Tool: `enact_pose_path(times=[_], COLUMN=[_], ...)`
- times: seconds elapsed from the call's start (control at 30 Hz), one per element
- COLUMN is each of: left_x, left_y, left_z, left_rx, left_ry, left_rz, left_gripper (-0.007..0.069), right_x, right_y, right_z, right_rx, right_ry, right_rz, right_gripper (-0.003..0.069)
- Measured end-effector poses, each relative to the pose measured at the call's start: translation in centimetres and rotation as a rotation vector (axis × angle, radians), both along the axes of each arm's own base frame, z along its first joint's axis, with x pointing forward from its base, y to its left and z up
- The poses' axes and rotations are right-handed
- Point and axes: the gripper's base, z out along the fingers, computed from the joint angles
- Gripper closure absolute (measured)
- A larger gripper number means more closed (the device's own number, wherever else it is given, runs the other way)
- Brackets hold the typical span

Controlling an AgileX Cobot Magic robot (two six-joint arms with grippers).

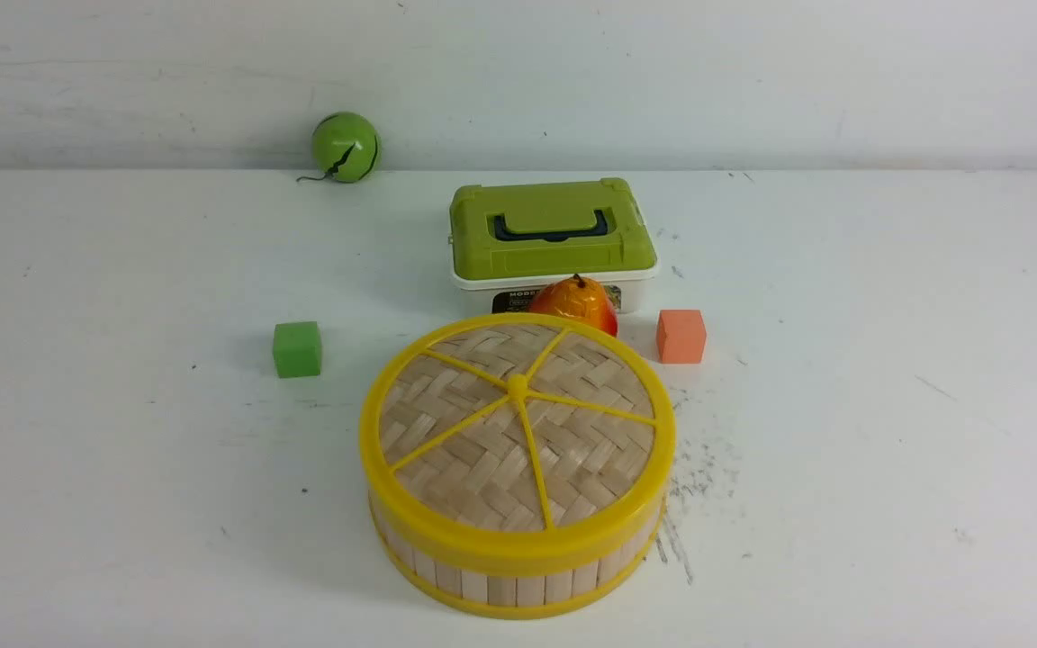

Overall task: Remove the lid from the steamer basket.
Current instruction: Use the right arm to lift the lid of the steamer

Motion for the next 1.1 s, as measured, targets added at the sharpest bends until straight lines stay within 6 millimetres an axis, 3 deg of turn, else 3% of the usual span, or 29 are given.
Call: enact_pose_path(times=[1.1], left_x=[0.0], left_y=[0.0], left_z=[0.0], left_rx=[0.0], left_ry=[0.0], left_rz=[0.0], left_gripper=[0.0385], right_x=[0.0], right_y=[0.0], right_z=[0.0], right_rx=[0.0], right_ry=[0.0], right_rz=[0.0], right_gripper=[0.0567])
